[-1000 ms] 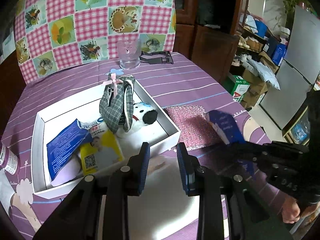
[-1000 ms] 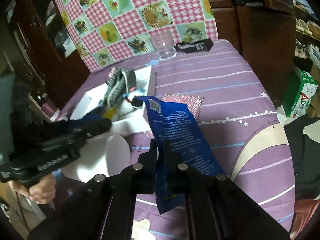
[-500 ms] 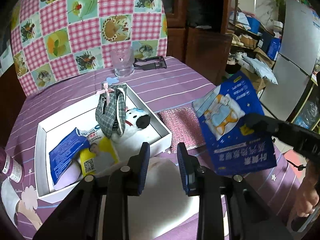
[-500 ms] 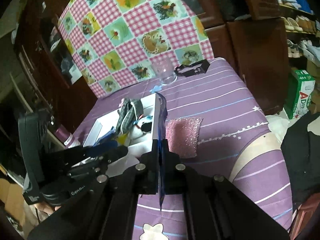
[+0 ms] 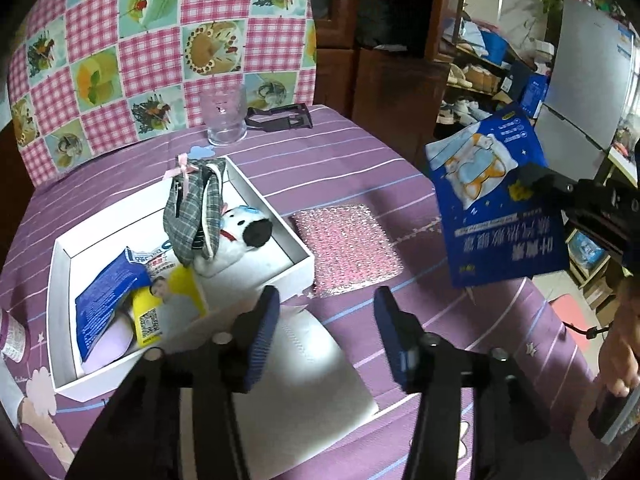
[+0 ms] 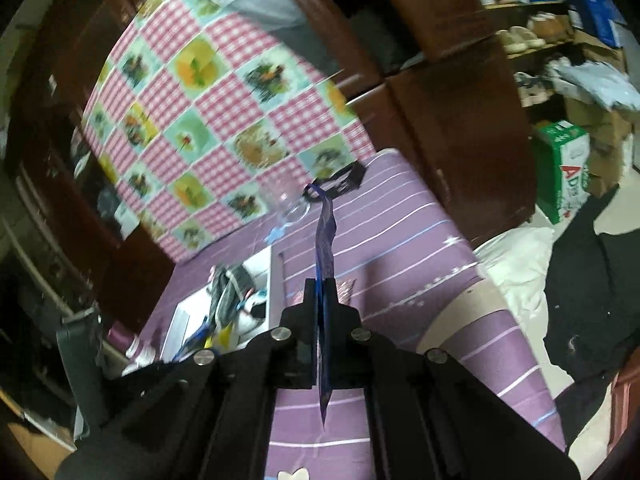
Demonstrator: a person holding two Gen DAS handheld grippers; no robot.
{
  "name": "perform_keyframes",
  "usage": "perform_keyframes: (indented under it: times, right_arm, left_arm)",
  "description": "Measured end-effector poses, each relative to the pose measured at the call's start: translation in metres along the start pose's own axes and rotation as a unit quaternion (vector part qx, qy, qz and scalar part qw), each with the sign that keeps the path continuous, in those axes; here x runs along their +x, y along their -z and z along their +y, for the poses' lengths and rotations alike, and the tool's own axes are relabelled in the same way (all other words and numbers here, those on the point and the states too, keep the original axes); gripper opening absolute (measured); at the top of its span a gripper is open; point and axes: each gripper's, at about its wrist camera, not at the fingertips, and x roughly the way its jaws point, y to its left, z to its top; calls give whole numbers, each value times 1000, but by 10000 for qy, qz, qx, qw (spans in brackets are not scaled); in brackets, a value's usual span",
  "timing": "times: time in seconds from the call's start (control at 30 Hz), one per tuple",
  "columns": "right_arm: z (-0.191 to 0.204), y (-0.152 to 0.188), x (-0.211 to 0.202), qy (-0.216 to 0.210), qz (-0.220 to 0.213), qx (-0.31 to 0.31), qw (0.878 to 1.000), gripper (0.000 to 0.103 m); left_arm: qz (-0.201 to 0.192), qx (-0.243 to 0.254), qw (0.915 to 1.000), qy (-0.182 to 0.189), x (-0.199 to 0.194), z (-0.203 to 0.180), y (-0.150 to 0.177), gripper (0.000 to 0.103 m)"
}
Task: Organize soft objects
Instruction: 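Reach left gripper to pink glittery sponge pad while right gripper holds blue packet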
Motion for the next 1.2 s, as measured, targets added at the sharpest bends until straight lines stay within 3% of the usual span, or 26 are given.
perform_keyframes:
  times: [0.17,0.33,0.47,0.87,0.93,1.0,1.1,1.2]
  right_arm:
    - [-12,-8,-10,62,-222,228,9995,3]
    - [-23,-12,-13,69,-281,422,9987,3]
    - [-30,-11,-4,-124,-49,636,9979,3]
    - [-29,-3,12,-82,278,661,9974,3]
    - [-34,-4,12,-64,265,749,9968,3]
    - [-39,-5,11,-82,247,866,9959,3]
    - [-43,-6,10,-175,306,1006,9943,3]
    - [-40,-7,6,-204,282,945,9949,3]
  left_arm:
    - [47,-53,10000,8,-3,5,-2,55]
    - [126,-442,9984,337,-13,16,-9,56]
    - [165,-586,9974,398,-23,15,-19,56]
    - [481,-574,9970,191,-14,-12,-36,56]
    - [609,-605,9960,239,-3,-16,-39,51]
    - [808,-583,9947,249,9,-21,-43,37]
    - [1097,-600,9919,228,31,-27,-51,35]
    - [1056,-679,9921,11,44,-32,-62,35]
